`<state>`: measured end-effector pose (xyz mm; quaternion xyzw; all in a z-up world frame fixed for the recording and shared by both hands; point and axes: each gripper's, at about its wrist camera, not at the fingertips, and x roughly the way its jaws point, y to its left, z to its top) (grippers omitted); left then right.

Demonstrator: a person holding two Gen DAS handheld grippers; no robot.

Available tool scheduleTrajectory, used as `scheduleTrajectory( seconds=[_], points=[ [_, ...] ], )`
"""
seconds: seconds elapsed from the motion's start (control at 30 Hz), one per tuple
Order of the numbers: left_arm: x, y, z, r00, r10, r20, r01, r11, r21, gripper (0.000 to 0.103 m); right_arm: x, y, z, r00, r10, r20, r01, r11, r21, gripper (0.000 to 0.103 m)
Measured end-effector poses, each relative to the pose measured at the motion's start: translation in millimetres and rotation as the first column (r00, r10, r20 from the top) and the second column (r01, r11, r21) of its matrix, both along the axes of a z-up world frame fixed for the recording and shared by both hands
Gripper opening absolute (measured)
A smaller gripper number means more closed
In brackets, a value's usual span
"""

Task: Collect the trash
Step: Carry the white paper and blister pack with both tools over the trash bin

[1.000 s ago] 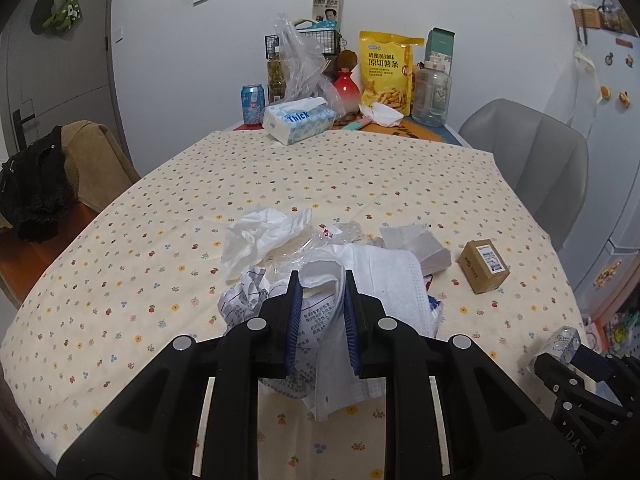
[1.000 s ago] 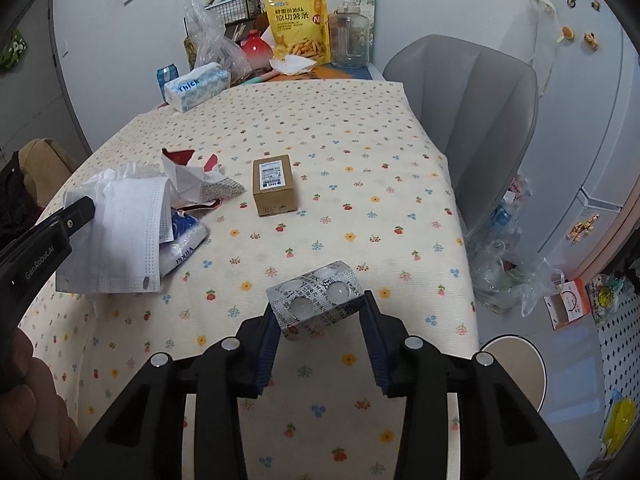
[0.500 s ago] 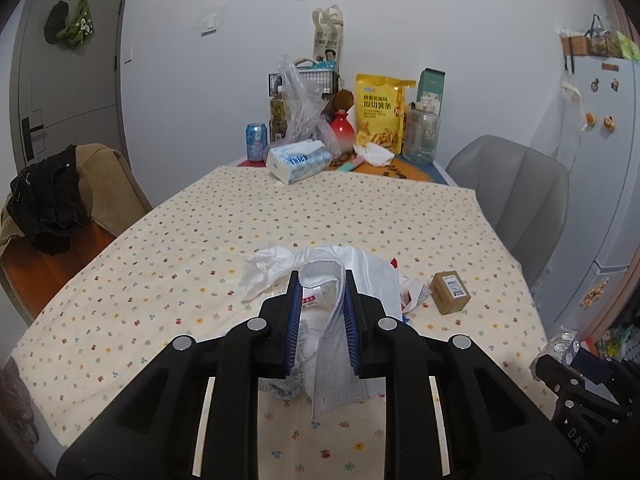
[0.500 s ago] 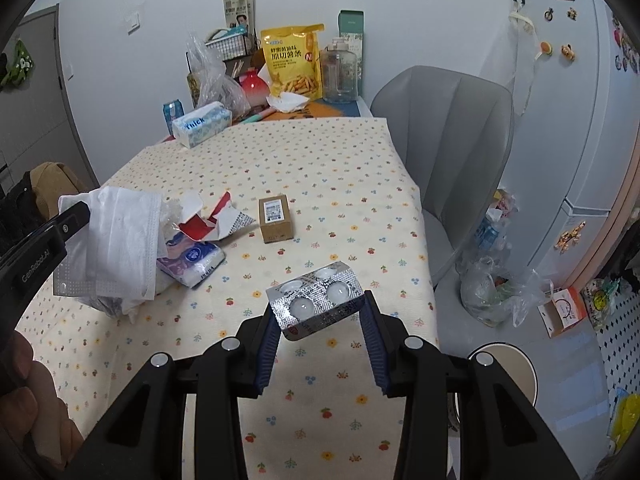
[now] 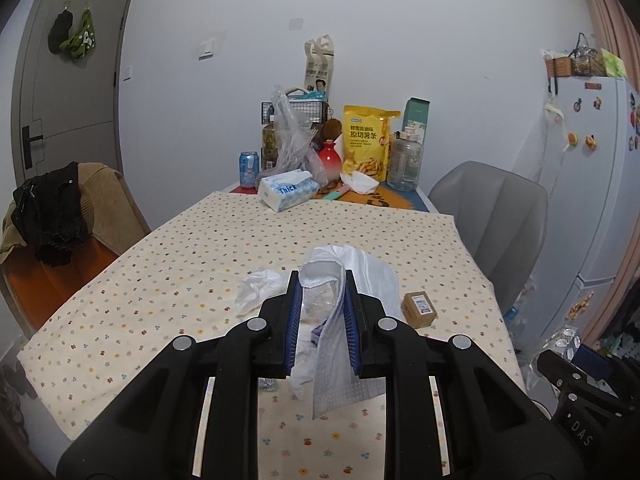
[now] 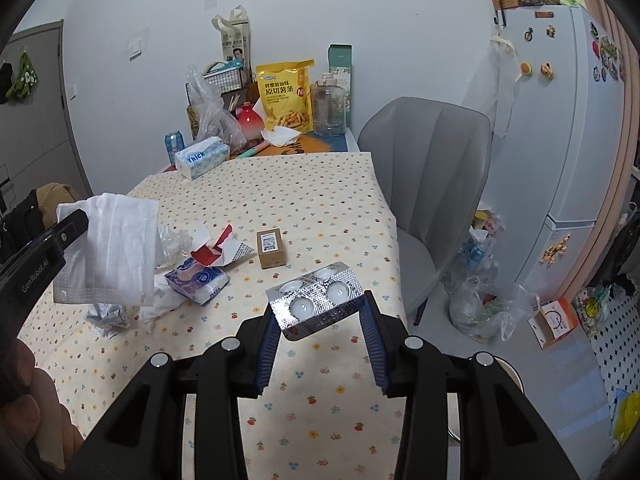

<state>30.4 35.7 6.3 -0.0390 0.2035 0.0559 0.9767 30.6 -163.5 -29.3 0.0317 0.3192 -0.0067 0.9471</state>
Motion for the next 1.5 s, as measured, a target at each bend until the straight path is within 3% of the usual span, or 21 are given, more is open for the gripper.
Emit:
scheduleTrajectory(
  seconds=[0.7, 1.5],
  points=[
    [36.1, -103.7, -10.9, 0.981, -0.187, -0.049, 0.188, 0.982, 0.021, 0.020, -1.5, -88.1, 4.5, 0.984, -0.180, 0.004, 0.180, 0.984, 0.000, 0.039],
    [69.7, -254.5, -35.6, 0.898, -0.415, -0.150, 0.427, 0.903, 0.058, 0.019, -3.5, -218.3, -23.9, 0.912, -0.404, -0.066, 0.407, 0.912, 0.041, 0.039]
  ],
)
